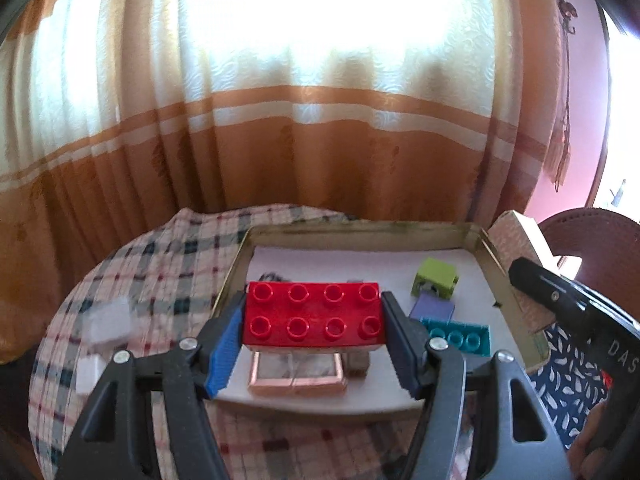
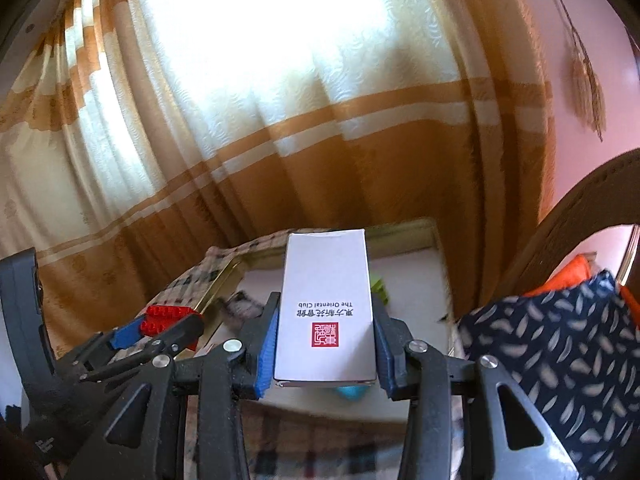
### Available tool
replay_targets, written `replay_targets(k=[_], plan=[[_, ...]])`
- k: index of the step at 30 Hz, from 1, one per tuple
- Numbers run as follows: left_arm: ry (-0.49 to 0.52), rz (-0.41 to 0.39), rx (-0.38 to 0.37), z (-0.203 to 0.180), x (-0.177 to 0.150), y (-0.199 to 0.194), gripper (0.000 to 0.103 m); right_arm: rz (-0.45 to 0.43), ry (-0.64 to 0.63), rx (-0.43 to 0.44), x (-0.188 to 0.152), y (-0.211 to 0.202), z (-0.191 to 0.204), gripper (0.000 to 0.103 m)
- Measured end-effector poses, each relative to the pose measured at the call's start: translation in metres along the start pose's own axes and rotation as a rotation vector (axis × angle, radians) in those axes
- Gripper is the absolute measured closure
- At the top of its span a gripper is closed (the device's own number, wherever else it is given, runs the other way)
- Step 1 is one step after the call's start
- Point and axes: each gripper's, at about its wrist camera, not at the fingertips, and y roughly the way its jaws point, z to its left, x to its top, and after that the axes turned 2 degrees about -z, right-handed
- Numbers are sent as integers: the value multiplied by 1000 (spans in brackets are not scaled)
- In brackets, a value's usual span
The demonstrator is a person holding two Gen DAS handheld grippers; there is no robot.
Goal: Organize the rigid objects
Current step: 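Carry the red brick with the left while the right carries the white box to the tray, then lower the red brick into the tray with the left while the right lowers the white box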
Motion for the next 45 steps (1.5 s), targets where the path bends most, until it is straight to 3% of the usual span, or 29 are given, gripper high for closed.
replay_targets(k=[7,23,29,45], plan=[[16,20,-44,-20,26,31,38,-17,-20,-34,27,18,-18,60],[70,76,-3,-52,49,87,38,23,-37,-106,49,58,-41,59],[40,150,10,-50,43,109,38,64,-35,-105,49,70,-45,59],[161,316,56,-70,39,140,38,180,-72,-137,42,98,-41,59]])
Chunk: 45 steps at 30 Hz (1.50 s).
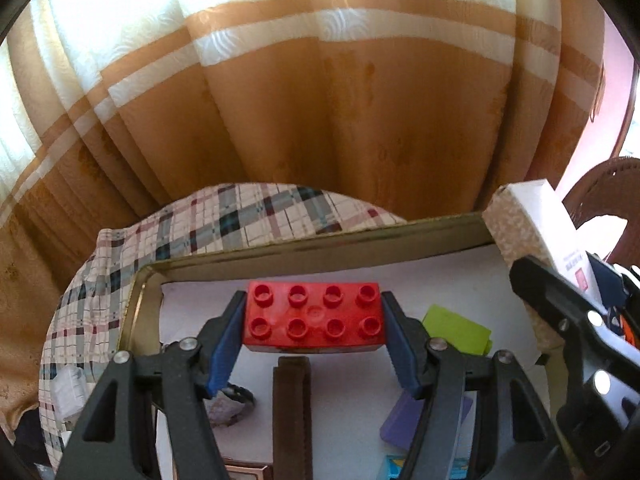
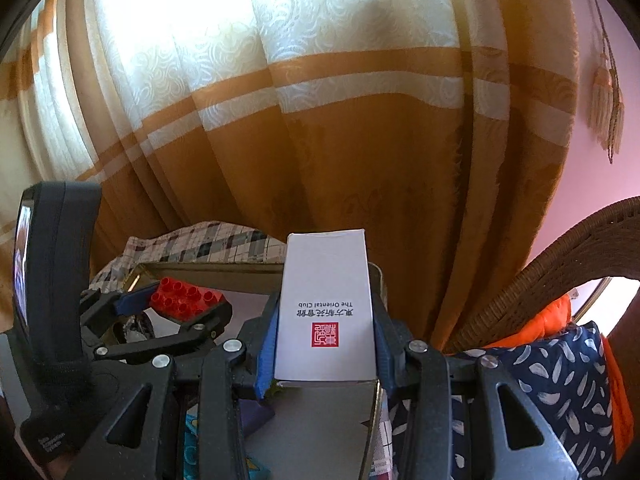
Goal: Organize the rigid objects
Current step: 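Lower the red brick into the tray with the left while the right lowers the white box, then open both grippers and withdraw them from the tin tray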
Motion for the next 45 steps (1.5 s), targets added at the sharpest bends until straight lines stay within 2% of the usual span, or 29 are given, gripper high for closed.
replay_targets(k=[7,16,18,19,21,26,28,33,35,38,42,45], plan=[[2,70,13,-1,0,11,38,49,-2,1,5,7,0,59],[-6,103,41,0,0,20,37,73,-28,-6,8,9,1,59],[-10,104,62,0,0,20,31,87,-31,-2,9,9,1,59],[-14,107,71,1,0,21,20,96,-29,7,10,9,1,59],[-24,117,95,2,0,22,7,124,-18,33,10,7,0,57],[-27,31,147,8,1,1,5,118,18,49,9,-7,-1,40],[-34,-17,152,12,1,-12,2,81,45,63,9,-18,-1,30],[-62,-156,125,23,-11,-51,1,-69,141,109,3,-50,-1,19],[-68,-216,119,26,-22,-67,1,-138,167,107,-7,-63,1,19],[-71,-285,119,27,-41,-87,1,-210,171,79,-21,-76,9,19],[-89,-359,118,39,-71,-105,1,-330,189,-1,-44,-94,23,19],[-136,-410,152,58,-94,-114,1,-432,177,-51,-57,-104,38,10]])
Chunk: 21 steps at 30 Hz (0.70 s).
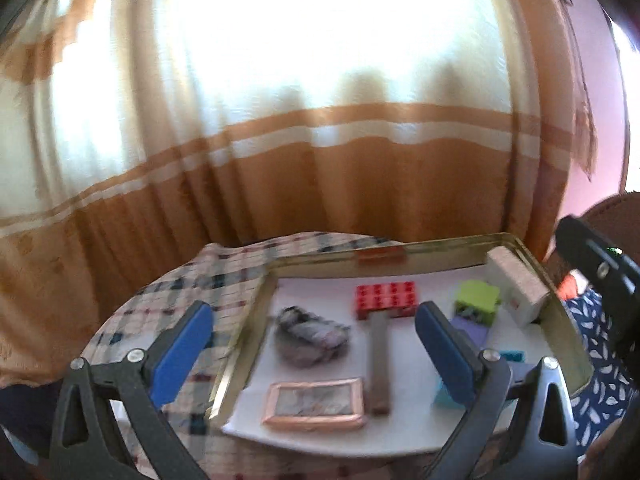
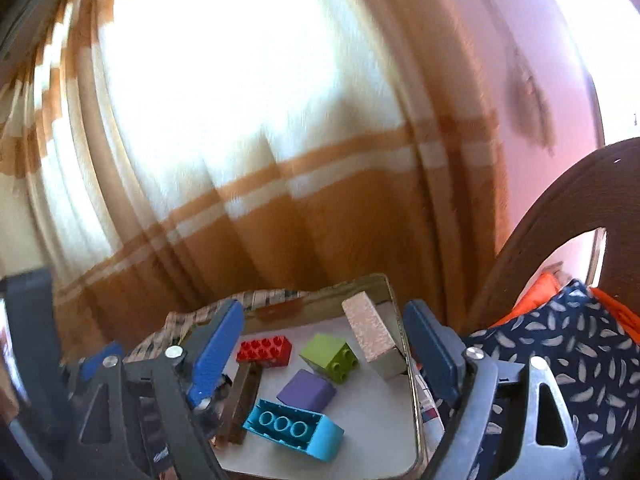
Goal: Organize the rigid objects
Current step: 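Open both grippers and withdraw them from the tin tray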
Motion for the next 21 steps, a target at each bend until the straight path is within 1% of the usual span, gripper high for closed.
replay_targets(k=[1,3,4,8,11,13,15,18,21], plan=[[-14,-18,16,9,-5,-3,1,-32,-13,-10,-5,-5,6,10],[-27,-39,65,21,-13,-7,1,-62,-38,-15,-10,-10,14,9],[-28,-41,92,27,-17,-8,1,-72,-50,-19,-13,-13,18,9],[-48,-30,140,46,-33,-10,1,-91,-54,-16,-27,-18,28,9],[-53,-34,154,56,-44,-13,1,-70,-71,-14,-36,-18,34,9],[-51,-45,163,60,-52,-15,1,-92,-87,-17,-37,-23,39,9],[-59,-33,171,64,-54,-15,1,-116,-101,-16,-40,-31,42,9],[-122,-37,181,77,-56,-19,1,-114,-108,-5,-44,-38,45,9],[-177,2,200,89,-61,-16,1,-90,-103,6,-48,-40,47,9]])
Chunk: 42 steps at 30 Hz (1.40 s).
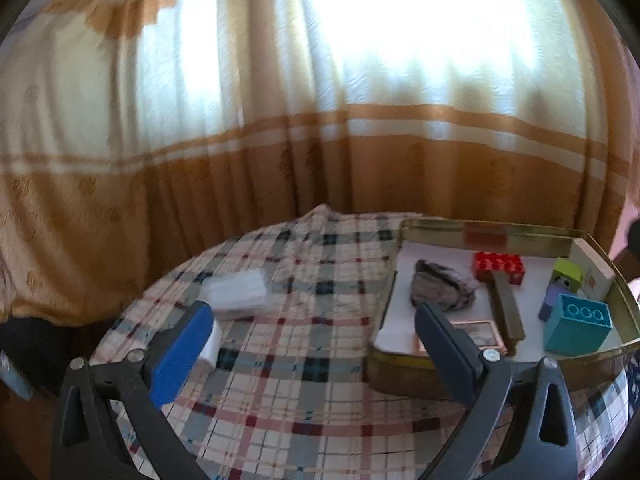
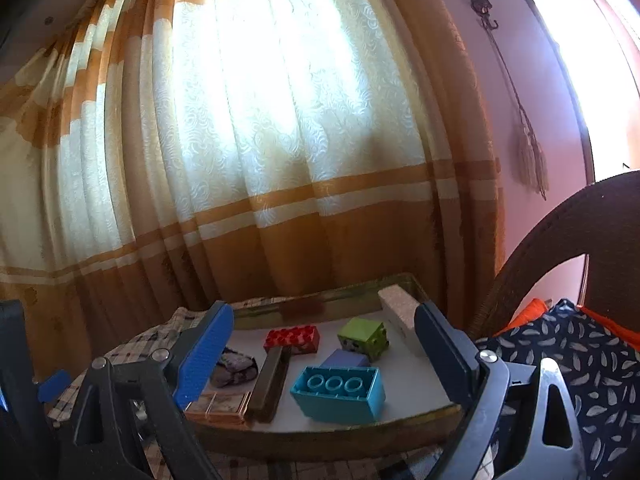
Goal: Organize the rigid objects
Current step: 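Open both grippers and withdraw them from the tin tray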
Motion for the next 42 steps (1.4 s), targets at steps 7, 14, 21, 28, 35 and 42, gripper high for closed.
replay_targets(k=[7,14,21,28,35,42], plan=[[-34,-19,-15,7,-5,-12,1,112,42,21,-10,7,1,8],[3,-70,-51,0,-3,-23,1,121,73,7,-13,5,-3,8],[-8,-79,-52,2,-3,-27,1,139,85,0,-15,5,-3,8],[-26,-78,-62,8,-3,-29,1,112,69,4,-16,-2,12,8],[-52,-58,-33,28,-4,-25,1,67,12,19,-18,-13,42,8],[-99,-10,18,58,-4,-11,1,77,25,51,-20,-9,61,8]])
